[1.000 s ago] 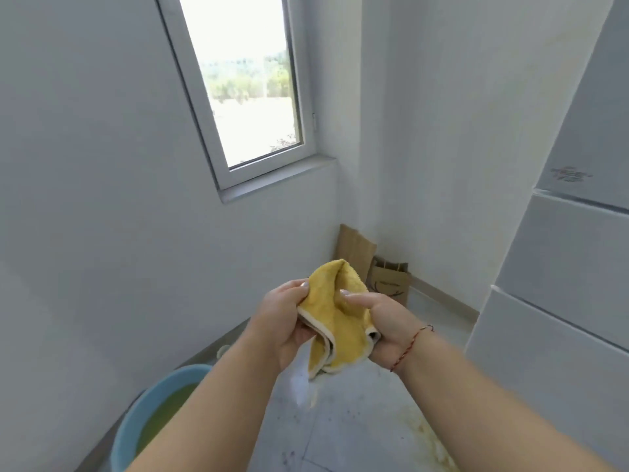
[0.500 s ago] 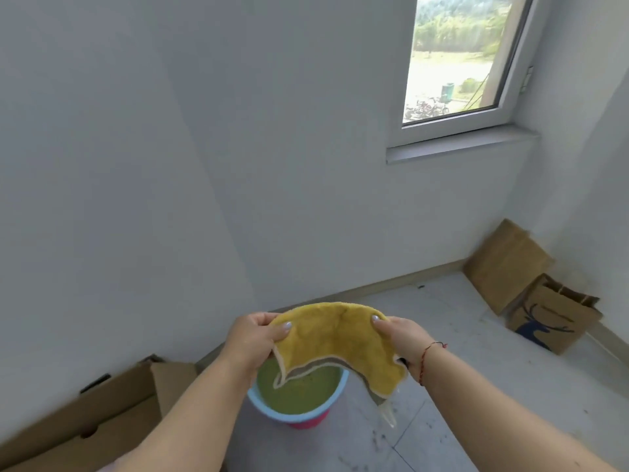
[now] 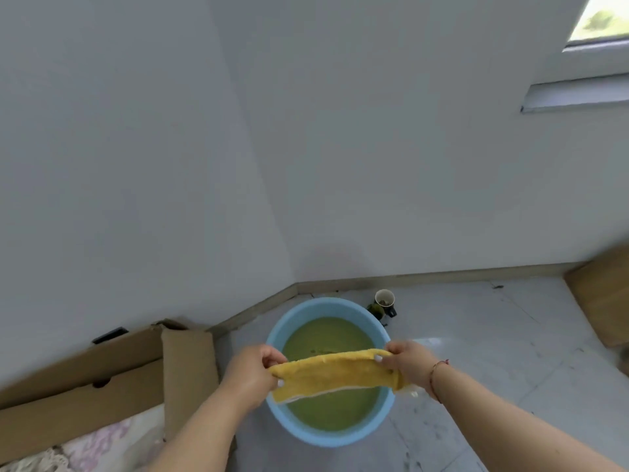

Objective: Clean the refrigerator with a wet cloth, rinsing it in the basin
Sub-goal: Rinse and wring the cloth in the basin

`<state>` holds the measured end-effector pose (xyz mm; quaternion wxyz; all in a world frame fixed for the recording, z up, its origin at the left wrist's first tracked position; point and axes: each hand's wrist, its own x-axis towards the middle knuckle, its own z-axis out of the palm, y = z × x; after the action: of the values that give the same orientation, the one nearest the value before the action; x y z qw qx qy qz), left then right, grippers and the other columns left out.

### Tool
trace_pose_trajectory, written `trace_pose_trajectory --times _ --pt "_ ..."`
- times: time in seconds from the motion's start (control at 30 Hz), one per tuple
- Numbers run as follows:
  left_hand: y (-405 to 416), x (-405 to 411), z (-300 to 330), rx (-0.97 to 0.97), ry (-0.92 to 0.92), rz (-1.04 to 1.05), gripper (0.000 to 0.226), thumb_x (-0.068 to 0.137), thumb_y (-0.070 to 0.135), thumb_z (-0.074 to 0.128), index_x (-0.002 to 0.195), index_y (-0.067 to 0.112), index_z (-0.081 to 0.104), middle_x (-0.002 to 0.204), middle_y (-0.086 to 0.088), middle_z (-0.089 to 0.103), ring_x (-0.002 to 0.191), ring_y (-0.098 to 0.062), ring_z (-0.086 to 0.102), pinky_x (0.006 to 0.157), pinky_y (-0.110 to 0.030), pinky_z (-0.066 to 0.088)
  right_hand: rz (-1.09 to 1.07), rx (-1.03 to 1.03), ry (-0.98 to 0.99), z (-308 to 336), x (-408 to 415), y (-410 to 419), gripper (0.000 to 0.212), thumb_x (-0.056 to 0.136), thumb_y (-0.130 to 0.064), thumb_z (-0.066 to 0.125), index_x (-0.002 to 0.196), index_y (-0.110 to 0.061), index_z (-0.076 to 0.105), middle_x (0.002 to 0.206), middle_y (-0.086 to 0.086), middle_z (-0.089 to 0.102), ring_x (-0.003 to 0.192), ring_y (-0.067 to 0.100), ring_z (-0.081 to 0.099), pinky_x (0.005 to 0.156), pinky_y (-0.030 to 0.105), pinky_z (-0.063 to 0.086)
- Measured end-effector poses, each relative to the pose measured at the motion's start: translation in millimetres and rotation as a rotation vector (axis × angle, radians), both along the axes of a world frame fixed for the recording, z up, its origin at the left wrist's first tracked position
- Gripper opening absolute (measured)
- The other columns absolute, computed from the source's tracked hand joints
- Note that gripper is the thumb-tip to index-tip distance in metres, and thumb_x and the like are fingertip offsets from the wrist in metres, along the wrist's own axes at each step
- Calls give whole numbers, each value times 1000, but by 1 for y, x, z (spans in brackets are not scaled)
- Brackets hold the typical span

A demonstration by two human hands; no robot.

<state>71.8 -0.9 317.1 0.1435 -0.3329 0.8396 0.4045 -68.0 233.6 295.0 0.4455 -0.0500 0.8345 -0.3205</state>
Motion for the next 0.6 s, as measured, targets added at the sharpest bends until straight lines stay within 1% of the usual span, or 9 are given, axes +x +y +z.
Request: trace_pose_trajectory --times 0.1,0.13,0.2,0.27,0.33,0.43,0.5,0.57,0.6 --pt "-25 -20 -56 -85 -13 -95 25 74 -3 69 84 20 72 82 2 71 78 -12 65 69 -22 51 82 19 62 -59 -21 -23 10 92 -23 57 82 -24 59 80 -6 55 73 6 49 58 16 39" --pt "-33 -27 -73 -135 10 -111 27 75 -4 65 84 20 72 78 3 68 76 -12 63 68 -24 50 87 3 106 -73 -28 -30 10 90 -17 58 83 -24 61 80 -6 57 73 6 51 57 15 39" --pt "-45 -38 -115 -285 78 -151 29 75 -5 58 83 20 71 71 7 57 69 -11 55 61 -24 43 119 -26 257 -114 -41 -43 23 84 -5 59 75 -26 60 76 -10 57 72 6 53 58 14 41" --pt "-55 -45 -161 -403 169 -206 32 75 -6 55 82 21 70 74 8 46 74 -15 51 60 -26 34 173 -23 433 -154 -52 -52 33 78 0 61 69 -31 56 78 -14 52 80 11 55 66 17 41" --pt "-63 -44 -215 -439 189 -317 38 74 -10 52 87 21 70 80 9 43 85 -20 50 67 -25 31 329 47 536 -198 -53 -57 26 76 -6 61 84 -31 64 94 -11 52 98 15 53 83 19 41" --pt "-63 -36 -298 -406 24 -488 43 77 -3 53 108 24 65 103 8 43 112 -18 46 83 -16 32 522 199 455 -272 -48 -60 35 80 -25 61 115 -32 59 122 -6 49 117 18 46 100 28 40" --pt "-58 -37 -336 -359 -31 -515 43 83 15 59 125 25 56 127 5 45 126 -17 39 98 -17 31 543 252 461 -306 -48 -64 44 86 -36 60 128 -30 49 133 -4 45 124 18 40 103 31 38" --pt "-50 -42 -368 -353 -94 -533 59 89 39 58 144 28 37 154 0 26 141 -24 23 114 -27 22 558 308 578 -341 -51 -73 55 91 -42 54 141 -29 36 145 -2 35 136 21 29 111 35 29" --pt "-47 -49 -380 -360 -139 -543 67 91 49 52 150 31 26 160 -1 12 146 -26 12 118 -33 16 600 345 643 -355 -55 -77 60 92 -43 51 146 -31 27 152 0 26 141 23 20 116 39 20"
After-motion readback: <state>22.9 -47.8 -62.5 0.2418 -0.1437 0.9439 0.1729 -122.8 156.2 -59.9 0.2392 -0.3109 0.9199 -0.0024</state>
